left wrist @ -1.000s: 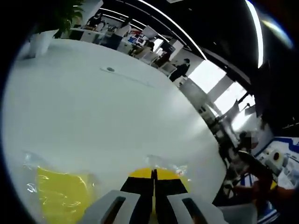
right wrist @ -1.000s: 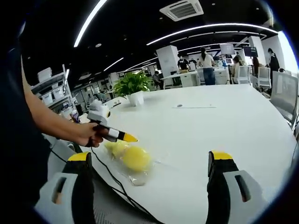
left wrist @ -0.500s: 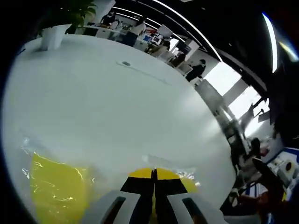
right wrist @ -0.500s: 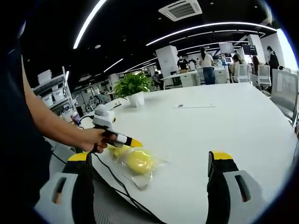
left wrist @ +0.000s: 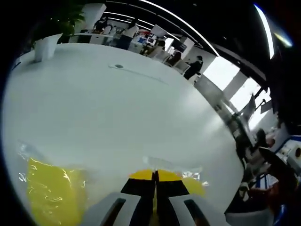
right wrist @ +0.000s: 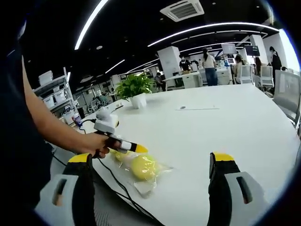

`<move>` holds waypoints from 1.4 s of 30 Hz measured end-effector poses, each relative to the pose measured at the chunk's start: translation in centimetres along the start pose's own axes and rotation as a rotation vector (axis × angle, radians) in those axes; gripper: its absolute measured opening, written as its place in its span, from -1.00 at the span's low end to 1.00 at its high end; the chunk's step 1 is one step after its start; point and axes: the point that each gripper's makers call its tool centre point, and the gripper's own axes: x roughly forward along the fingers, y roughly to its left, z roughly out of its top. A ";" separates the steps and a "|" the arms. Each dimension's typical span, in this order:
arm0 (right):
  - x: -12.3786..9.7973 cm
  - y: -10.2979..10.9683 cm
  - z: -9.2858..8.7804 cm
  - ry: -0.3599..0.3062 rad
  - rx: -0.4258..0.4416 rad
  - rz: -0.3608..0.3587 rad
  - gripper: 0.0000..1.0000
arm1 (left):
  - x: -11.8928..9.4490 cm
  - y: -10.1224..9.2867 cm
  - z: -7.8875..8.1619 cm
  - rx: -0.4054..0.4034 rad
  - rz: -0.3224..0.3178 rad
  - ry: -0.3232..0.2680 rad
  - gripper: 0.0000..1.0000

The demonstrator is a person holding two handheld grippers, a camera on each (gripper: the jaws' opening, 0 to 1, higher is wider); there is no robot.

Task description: Compare the silicone blocks by pressing each to a similar depth, holding the contact briefly, and releasing to observe deformation and rebound differences across the visible hardness samples.

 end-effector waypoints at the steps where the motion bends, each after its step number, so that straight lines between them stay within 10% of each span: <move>1: 0.0 0.0 0.0 -0.001 0.001 -0.001 0.93 | 0.0 0.1 0.0 0.012 0.000 0.001 -1.00; 5: -0.2 -0.2 -0.1 -0.001 0.002 -0.005 0.93 | -0.3 0.4 0.0 0.025 -0.012 0.003 -0.85; 16: 0.4 -0.2 0.2 0.000 -0.004 0.001 0.93 | -1.8 -2.0 2.1 0.251 -0.173 -0.029 0.58; 26: 1.7 -0.3 0.1 0.019 -0.041 -0.002 0.93 | -7.2 1.3 5.6 0.398 -0.140 -0.142 1.00; 42: 2.6 -1.3 -0.9 0.062 -0.091 -0.049 0.93 | -16.2 7.8 4.1 0.407 -0.085 -0.161 1.00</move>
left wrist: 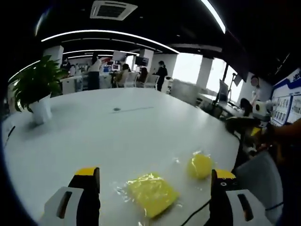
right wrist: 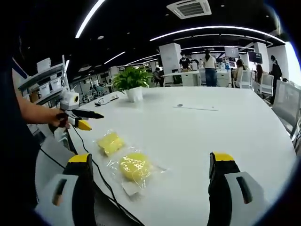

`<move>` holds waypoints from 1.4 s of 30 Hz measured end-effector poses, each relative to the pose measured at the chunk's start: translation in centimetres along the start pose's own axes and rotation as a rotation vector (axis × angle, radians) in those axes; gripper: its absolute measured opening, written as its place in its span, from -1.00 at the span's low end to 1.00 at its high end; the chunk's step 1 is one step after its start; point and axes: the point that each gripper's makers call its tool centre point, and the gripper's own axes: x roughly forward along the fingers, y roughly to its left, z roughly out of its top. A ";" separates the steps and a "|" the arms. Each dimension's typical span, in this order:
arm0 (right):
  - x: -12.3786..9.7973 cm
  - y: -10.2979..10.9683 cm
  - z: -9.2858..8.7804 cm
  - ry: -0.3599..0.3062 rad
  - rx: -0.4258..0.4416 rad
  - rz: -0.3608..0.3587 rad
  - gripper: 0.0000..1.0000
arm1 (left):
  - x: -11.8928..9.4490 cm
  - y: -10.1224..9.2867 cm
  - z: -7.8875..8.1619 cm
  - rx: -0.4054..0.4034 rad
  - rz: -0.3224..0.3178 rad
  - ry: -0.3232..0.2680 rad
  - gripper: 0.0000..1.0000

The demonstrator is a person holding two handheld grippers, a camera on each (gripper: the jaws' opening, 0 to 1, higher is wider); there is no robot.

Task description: Compare the silicone blocks by pressing each to a similar depth, holding the contact briefly, and releasing to observe deformation and rebound differences across the visible hardness samples.

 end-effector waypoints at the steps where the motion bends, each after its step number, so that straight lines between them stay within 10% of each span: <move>1: 0.0 0.1 -0.1 -0.003 0.008 0.005 0.93 | -0.7 0.2 -0.3 -0.004 0.003 0.003 1.00; 12: 0.2 0.5 -1.5 0.025 0.019 -0.019 0.93 | -4.7 1.2 -2.1 -0.048 0.047 -0.037 1.00; 42: -2.3 0.9 -1.0 0.046 0.024 -0.142 0.93 | -7.5 1.0 -2.0 -0.031 -0.008 -0.026 1.00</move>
